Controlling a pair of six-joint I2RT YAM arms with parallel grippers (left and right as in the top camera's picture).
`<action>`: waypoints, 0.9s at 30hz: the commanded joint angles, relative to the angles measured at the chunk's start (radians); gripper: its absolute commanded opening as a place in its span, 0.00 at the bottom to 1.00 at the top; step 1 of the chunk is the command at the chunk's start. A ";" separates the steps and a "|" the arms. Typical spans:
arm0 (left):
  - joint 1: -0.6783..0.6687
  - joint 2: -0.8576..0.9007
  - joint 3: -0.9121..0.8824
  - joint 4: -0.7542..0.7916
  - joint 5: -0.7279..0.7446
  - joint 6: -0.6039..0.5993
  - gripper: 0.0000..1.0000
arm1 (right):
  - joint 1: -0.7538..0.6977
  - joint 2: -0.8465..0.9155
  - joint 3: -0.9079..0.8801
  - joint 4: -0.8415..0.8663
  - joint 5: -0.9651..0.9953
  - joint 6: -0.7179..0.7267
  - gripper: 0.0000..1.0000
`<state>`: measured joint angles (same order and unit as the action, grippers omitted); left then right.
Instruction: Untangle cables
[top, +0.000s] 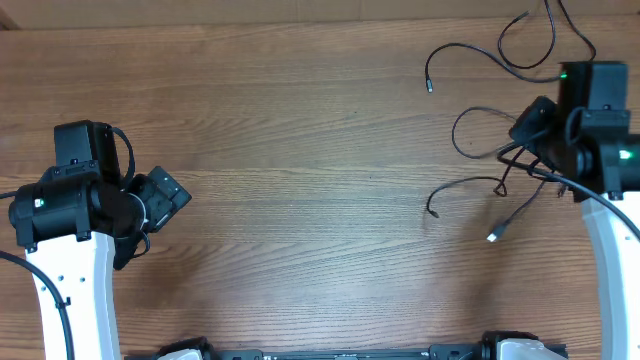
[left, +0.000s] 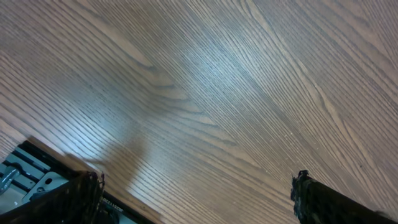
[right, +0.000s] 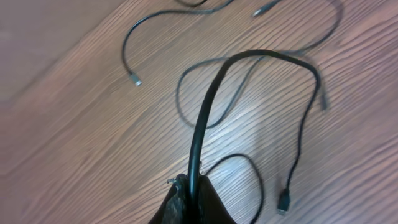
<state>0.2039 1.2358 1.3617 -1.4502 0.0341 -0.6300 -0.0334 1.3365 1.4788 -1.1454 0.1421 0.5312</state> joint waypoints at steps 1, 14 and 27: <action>0.005 0.002 -0.003 0.002 0.008 -0.002 1.00 | -0.006 0.001 0.007 0.006 -0.197 -0.035 0.04; 0.005 0.002 -0.003 0.005 0.008 -0.002 1.00 | 0.005 0.001 0.007 -0.045 -0.743 -0.454 0.04; 0.005 0.003 -0.003 0.011 0.007 0.002 1.00 | -0.068 0.001 -0.021 -0.073 -0.674 -0.451 0.04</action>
<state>0.2039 1.2358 1.3617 -1.4437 0.0341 -0.6300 -0.0875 1.3373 1.4773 -1.2198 -0.5377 0.0956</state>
